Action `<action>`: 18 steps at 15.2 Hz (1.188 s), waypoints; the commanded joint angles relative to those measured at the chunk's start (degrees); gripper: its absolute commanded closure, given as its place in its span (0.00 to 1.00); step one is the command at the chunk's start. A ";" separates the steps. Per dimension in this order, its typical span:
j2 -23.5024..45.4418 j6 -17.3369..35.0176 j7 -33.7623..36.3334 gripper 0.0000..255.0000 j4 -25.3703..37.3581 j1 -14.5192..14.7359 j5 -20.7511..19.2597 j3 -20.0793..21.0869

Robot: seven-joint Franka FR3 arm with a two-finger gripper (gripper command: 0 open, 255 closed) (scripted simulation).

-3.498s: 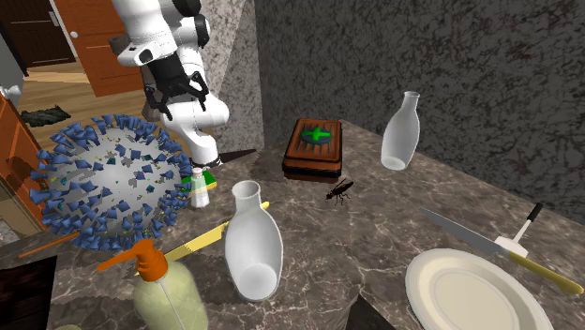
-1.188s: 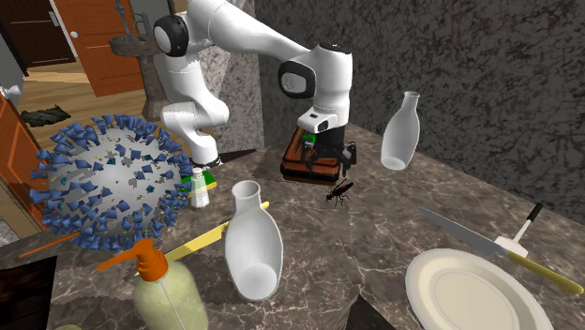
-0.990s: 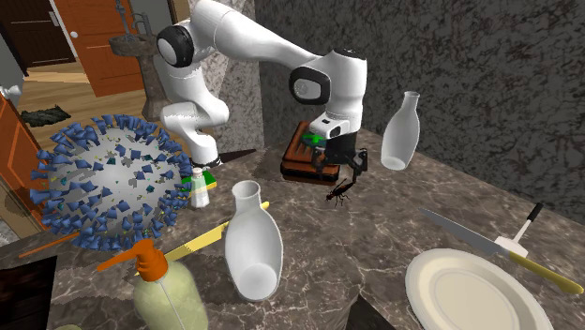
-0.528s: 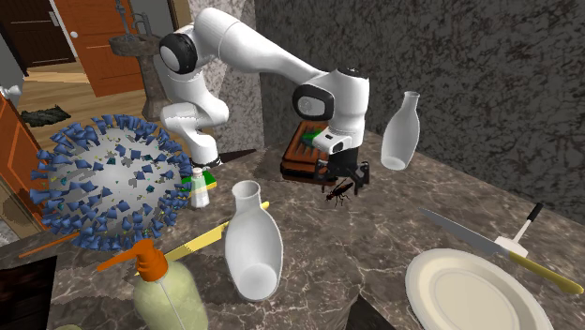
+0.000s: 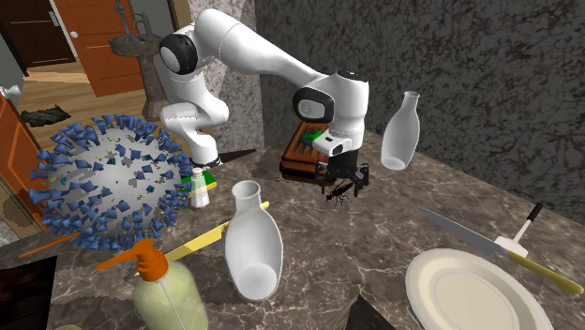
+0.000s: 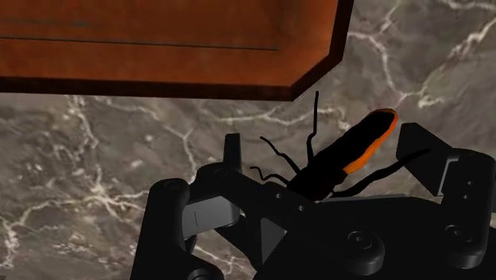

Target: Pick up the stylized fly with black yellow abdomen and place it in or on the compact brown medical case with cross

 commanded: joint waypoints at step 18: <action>-2.00 -5.31 -1.27 1.00 3.81 -0.35 1.77 0.75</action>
